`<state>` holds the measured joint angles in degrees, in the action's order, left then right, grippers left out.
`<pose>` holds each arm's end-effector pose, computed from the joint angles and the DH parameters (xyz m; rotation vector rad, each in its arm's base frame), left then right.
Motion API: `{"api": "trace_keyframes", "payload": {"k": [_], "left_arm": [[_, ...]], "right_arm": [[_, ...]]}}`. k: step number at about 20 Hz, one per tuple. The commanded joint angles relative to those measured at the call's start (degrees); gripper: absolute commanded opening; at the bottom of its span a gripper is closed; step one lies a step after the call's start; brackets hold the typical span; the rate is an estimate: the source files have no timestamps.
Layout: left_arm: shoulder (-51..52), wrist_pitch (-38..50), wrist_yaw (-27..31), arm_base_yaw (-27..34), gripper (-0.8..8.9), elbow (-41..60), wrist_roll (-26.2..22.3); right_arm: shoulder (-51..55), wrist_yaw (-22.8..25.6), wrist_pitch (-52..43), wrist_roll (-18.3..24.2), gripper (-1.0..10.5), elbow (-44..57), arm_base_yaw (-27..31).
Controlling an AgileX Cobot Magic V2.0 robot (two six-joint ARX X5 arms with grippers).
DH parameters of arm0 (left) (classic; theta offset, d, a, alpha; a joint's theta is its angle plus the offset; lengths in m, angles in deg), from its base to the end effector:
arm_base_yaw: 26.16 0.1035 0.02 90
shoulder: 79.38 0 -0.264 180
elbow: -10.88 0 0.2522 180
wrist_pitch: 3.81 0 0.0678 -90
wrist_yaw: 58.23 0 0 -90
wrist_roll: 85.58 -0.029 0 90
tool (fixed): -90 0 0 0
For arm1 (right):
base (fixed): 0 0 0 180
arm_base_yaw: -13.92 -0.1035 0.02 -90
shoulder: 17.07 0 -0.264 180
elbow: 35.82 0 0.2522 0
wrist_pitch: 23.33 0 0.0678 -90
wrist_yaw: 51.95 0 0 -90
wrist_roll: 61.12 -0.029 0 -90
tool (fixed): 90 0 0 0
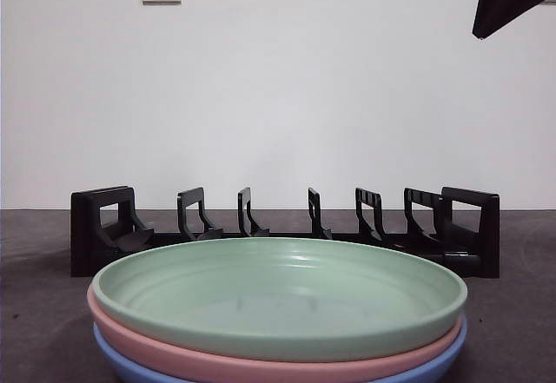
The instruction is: Place the plate
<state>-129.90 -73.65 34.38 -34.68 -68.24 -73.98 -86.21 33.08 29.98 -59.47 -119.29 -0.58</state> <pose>0.1449 -0.0204 0.3642 -0.1237 0.7233 -0.0257 0.2371 0.0639 0.3518 -0.0842 0.6765 0.3364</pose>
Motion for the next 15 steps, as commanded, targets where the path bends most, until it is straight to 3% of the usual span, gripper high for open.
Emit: {"api": "trace_keyframes", "payload": {"k": [1,5,7,10,12,15], "left_arm": [[-0.28,0.55,-0.28,-0.13,0.07,-1.29,0.04],[-0.35,0.50,-0.28,-0.13,0.07,-1.29,0.04],[-0.37,2.47,0.59,-0.02,0.07,-0.52,-3.78],[7.65,24.26,0.83,1.66,0.07,15.19,-9.35],[14.23,37.77,0.83,3.50,0.07,27.58,-10.08],[23.76,50.07,1.03,5.95,0.07,42.62,-11.93]], "right_arm": [[-0.44,-0.09,-1.05,0.33,0.2,-0.59,-0.09],[-0.42,-0.09,-1.03,0.33,0.2,-0.59,-0.09],[-0.42,-0.11,-1.03,0.33,0.2,-0.59,-0.09],[-0.44,-0.09,-1.03,0.33,0.2,-0.59,-0.09],[-0.42,-0.09,-1.03,0.33,0.2,-0.59,-0.09],[-0.42,-0.09,-1.03,0.33,0.2,-0.59,-0.09]]}}
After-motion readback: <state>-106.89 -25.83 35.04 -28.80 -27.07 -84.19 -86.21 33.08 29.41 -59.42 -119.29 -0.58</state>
